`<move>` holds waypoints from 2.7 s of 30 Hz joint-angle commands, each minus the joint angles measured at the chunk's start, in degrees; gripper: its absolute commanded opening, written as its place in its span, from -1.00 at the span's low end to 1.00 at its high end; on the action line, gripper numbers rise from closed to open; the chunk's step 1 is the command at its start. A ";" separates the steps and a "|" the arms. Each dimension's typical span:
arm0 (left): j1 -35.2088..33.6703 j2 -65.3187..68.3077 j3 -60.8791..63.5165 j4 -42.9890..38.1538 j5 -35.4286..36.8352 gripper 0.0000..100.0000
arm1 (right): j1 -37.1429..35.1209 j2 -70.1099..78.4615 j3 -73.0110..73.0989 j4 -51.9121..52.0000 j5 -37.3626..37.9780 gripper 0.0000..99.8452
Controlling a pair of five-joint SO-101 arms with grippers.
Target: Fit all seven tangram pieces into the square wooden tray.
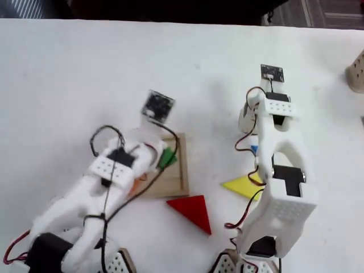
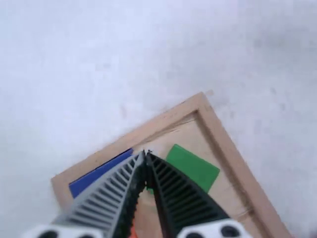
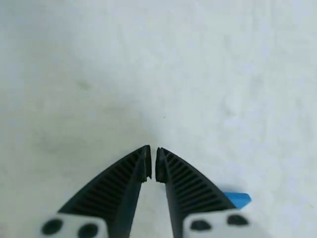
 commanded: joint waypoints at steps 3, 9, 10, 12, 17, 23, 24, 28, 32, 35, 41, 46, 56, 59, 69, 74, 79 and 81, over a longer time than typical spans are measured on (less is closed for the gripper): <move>10.07 -3.12 5.19 -9.58 0.44 -0.96 | -0.40 -0.40 -2.73 0.48 0.00 -0.96; 10.24 4.09 2.55 -6.33 0.35 -0.96 | -0.31 -0.40 -2.73 0.48 0.00 -0.96; 9.98 6.29 1.14 -5.98 0.35 -0.96 | -0.31 -0.40 -2.73 0.48 0.00 -0.96; 8.92 10.07 -2.37 -4.04 0.35 -0.96 | -0.31 -0.40 -2.64 0.48 0.00 -0.96; 6.29 12.00 -7.03 3.60 0.26 -0.96 | -0.04 -0.40 -2.73 1.19 0.00 -0.96; 0.48 12.09 -7.21 4.66 0.26 -0.96 | -0.04 -0.40 -2.73 1.19 0.00 -0.96; -0.31 12.09 -7.21 4.66 0.26 -0.96 | -0.04 -0.40 -2.81 1.19 0.00 -0.96; -1.63 12.09 -7.21 4.66 0.26 -0.96 | -0.04 -0.40 -2.81 1.19 0.00 -0.96; -1.63 11.91 -7.21 4.48 0.26 -0.96 | -0.22 -0.40 -2.81 1.19 0.00 -0.96; -1.63 10.42 -7.38 4.04 0.53 -0.96 | -0.31 -0.40 -2.81 1.19 0.00 -0.96; 0.40 -1.45 -4.40 2.46 0.62 -0.96 | -0.40 -0.48 -2.81 1.19 0.00 -0.96; 9.71 -3.12 2.81 -7.47 0.70 -0.96 | -0.48 -0.48 -2.81 1.19 0.00 -0.96; 12.53 16.57 -8.62 -3.43 0.35 -0.96 | -0.40 -0.48 -2.81 1.19 0.00 -0.96; 12.53 17.01 -11.78 3.60 0.35 -0.96 | -0.31 -0.48 -2.81 1.19 0.00 -0.96; 6.29 17.10 -12.75 9.32 0.35 -0.96 | -0.13 -0.48 -2.81 1.19 0.00 -0.96; 3.65 17.01 -12.92 11.60 0.35 -0.96 | -0.13 -0.48 -2.81 1.19 0.00 -0.96; 2.77 17.01 -12.66 11.60 0.35 -0.96 | -0.13 -0.48 -2.81 1.19 0.00 -0.96; 2.77 16.92 -12.57 12.04 0.26 -0.96 | -0.13 -0.48 -2.81 1.19 0.00 -0.96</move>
